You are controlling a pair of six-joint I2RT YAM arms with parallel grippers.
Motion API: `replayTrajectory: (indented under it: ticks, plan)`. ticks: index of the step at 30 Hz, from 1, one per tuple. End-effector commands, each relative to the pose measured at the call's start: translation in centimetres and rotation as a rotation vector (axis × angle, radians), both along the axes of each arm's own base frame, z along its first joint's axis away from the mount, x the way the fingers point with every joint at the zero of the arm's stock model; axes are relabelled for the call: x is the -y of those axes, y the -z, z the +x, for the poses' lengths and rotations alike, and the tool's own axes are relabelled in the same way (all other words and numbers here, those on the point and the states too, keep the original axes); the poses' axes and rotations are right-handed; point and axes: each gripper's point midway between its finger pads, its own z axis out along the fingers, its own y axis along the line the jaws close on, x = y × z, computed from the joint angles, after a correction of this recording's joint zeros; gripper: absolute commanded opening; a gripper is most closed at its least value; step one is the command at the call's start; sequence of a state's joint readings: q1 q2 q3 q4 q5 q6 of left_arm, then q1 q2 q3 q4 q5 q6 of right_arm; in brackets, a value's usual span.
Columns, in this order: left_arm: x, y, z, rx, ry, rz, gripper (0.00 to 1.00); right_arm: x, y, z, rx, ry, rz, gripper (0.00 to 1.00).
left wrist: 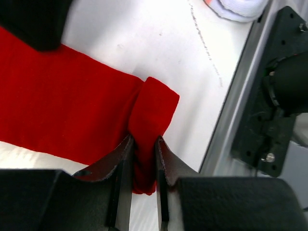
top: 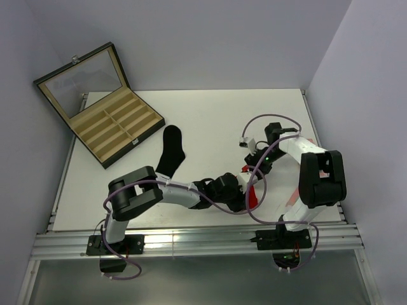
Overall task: Roll the socks
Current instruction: Move the sock to the center of the board.
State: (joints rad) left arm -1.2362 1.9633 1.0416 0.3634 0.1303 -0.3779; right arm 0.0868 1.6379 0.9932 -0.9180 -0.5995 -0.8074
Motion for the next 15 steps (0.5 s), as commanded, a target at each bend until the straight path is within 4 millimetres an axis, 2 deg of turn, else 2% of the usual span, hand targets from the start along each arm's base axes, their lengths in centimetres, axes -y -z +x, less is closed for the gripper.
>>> replayTrajectory:
  ticks: [1, 4, 5, 8, 15]
  plan:
    - [-2.2, 4.1, -2.2, -0.195, 0.027, 0.159, 0.11, 1.0, -0.8, 1.8, 0.077, 0.077, 0.007, 0.45]
    - [-2.4, 4.5, -1.8, -0.281, -0.012, 0.180, 0.10, 2.0, -0.9, 2.2, 0.091, 0.113, 0.005, 0.44]
    - [-2.5, 4.6, -1.7, -0.303, -0.027, 0.188, 0.10, 2.9, -0.7, 2.4, 0.095, 0.144, -0.015, 0.44]
    - [-2.8, 4.5, -0.8, -0.330, -0.058, 0.199, 0.09, 3.5, -0.3, 2.6, 0.109, 0.166, -0.053, 0.44]
    - [-2.6, 4.4, -0.7, -0.334, -0.065, 0.208, 0.09, 3.4, 0.5, 3.0, 0.048, 0.177, -0.068, 0.46]
